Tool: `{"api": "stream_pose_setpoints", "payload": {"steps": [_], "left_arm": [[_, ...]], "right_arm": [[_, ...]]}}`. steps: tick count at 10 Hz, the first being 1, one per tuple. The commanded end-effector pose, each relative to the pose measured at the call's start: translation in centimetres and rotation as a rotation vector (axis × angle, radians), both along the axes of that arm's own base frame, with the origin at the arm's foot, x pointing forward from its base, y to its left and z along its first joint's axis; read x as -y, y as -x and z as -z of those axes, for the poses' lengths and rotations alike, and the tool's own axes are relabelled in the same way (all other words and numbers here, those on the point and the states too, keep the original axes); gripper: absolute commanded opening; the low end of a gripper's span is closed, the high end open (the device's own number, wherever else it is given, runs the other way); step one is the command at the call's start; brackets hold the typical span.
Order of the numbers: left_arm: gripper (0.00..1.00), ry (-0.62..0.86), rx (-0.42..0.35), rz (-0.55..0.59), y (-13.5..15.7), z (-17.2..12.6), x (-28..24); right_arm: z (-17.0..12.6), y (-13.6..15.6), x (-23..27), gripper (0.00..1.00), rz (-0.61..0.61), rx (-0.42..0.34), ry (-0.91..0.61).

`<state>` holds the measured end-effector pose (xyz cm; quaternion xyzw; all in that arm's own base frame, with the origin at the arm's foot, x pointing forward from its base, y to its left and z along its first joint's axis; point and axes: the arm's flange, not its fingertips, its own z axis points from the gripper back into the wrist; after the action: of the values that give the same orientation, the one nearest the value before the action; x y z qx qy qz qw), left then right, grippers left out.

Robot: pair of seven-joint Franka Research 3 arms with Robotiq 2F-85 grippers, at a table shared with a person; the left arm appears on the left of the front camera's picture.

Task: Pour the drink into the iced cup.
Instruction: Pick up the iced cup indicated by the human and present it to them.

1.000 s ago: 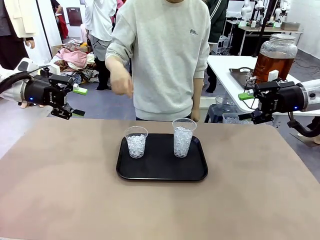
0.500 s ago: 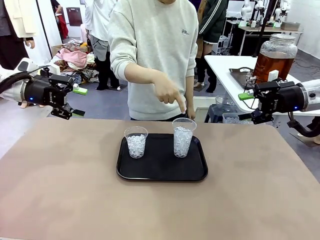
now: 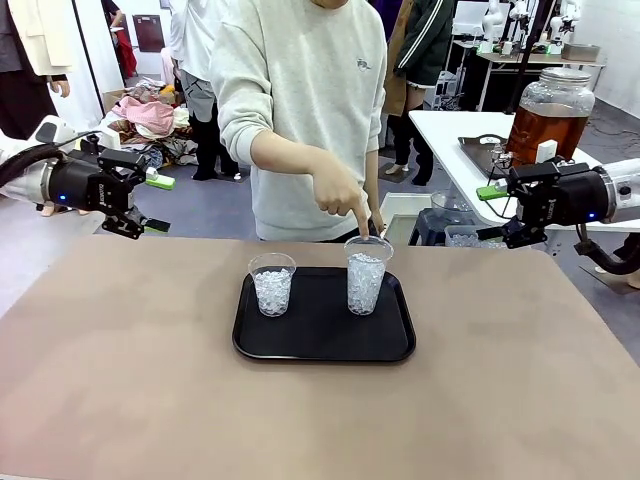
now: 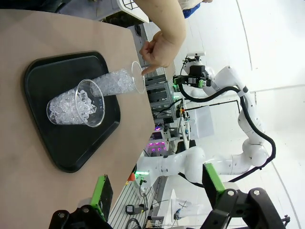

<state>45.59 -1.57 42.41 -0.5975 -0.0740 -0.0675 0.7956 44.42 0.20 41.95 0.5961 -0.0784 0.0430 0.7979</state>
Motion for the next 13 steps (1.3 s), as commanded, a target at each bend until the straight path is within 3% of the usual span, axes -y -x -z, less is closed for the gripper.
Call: {"api": "stream_pose_setpoints", "payload": {"steps": [1,4,8,9,10,12,13], "left_arm": [[1.00,-0.002,0.007,-0.005,0.1,-0.1,0.0],[1.00,-0.002,0.007,-0.005,0.1,-0.1,0.0],[1.00,-0.002,0.007,-0.005,0.1,-0.1,0.0],[1.00,-0.002,0.007,-0.005,0.1,-0.1,0.0],[1.00,-0.002,0.007,-0.005,0.1,-0.1,0.0],[1.00,-0.002,0.007,-0.005,0.1,-0.1,0.0],[1.00,-0.002,0.007,-0.005,0.1,-0.1,0.0]], "right_arm": [[-0.1,0.1,0.0,1.00,0.002,0.000,0.001],[0.0,0.0,0.0,1.00,0.000,0.000,0.000],[-1.8,-1.4,-0.7,1.00,-0.103,0.505,0.015],[-2.1,-1.7,-0.6,1.00,-0.147,0.610,0.020],[-2.2,-2.1,-0.6,1.00,-0.203,0.665,0.030],[-2.3,-2.8,-0.9,1.00,-0.276,0.661,0.027],[-2.4,-2.5,-0.5,1.00,-0.257,0.593,0.032]]}}
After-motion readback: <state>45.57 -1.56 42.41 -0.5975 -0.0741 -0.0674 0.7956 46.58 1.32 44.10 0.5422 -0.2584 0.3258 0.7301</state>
